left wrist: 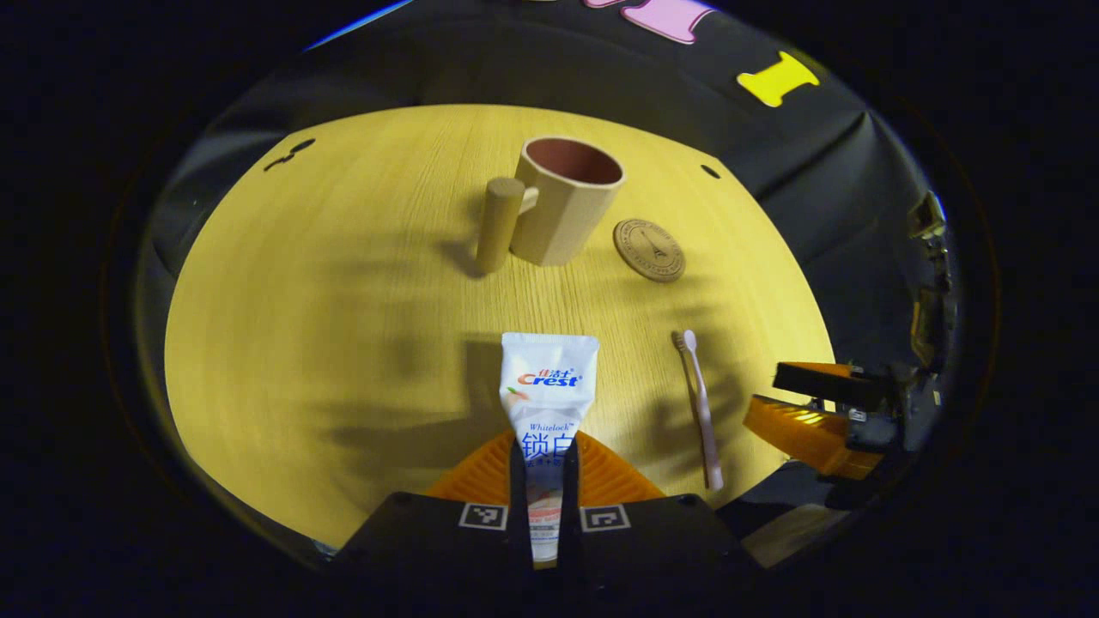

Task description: Put the toothbrush and toothpaste on the desktop into the cup, then pick up the cup and place it on the coaster on the desktop.

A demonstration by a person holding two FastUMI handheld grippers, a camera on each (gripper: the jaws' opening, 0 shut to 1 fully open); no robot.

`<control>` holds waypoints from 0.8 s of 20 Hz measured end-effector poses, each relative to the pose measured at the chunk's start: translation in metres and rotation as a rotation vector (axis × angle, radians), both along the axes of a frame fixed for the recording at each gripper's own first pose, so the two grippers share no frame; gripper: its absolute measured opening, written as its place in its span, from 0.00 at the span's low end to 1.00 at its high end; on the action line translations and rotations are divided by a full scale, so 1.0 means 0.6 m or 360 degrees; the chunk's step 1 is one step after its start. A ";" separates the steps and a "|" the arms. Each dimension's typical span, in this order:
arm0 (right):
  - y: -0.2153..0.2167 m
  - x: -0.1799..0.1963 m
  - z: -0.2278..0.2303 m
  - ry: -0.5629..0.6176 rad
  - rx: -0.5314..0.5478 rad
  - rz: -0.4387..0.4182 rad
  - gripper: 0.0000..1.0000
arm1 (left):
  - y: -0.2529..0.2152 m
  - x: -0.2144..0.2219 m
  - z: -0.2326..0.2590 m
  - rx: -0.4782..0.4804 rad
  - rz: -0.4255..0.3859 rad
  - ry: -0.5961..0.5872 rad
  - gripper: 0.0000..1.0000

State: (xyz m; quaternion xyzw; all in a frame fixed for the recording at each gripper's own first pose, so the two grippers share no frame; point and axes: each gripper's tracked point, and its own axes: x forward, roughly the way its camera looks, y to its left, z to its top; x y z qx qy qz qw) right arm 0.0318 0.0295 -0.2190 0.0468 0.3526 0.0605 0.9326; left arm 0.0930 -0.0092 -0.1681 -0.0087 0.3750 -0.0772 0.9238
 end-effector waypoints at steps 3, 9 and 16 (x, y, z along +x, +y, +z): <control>0.014 -0.002 -0.024 0.0045 -0.0086 -0.0042 0.89 | 0.025 -0.028 0.037 -0.0069 -0.0064 -0.0094 0.16; 0.020 0.016 -0.058 0.0146 -0.0230 -0.0107 0.86 | 0.099 -0.087 0.061 -0.0096 -0.0110 -0.0159 0.16; 0.039 0.041 -0.077 0.0241 -0.0288 -0.0180 0.76 | 0.165 -0.116 0.048 -0.0133 -0.0101 -0.0170 0.16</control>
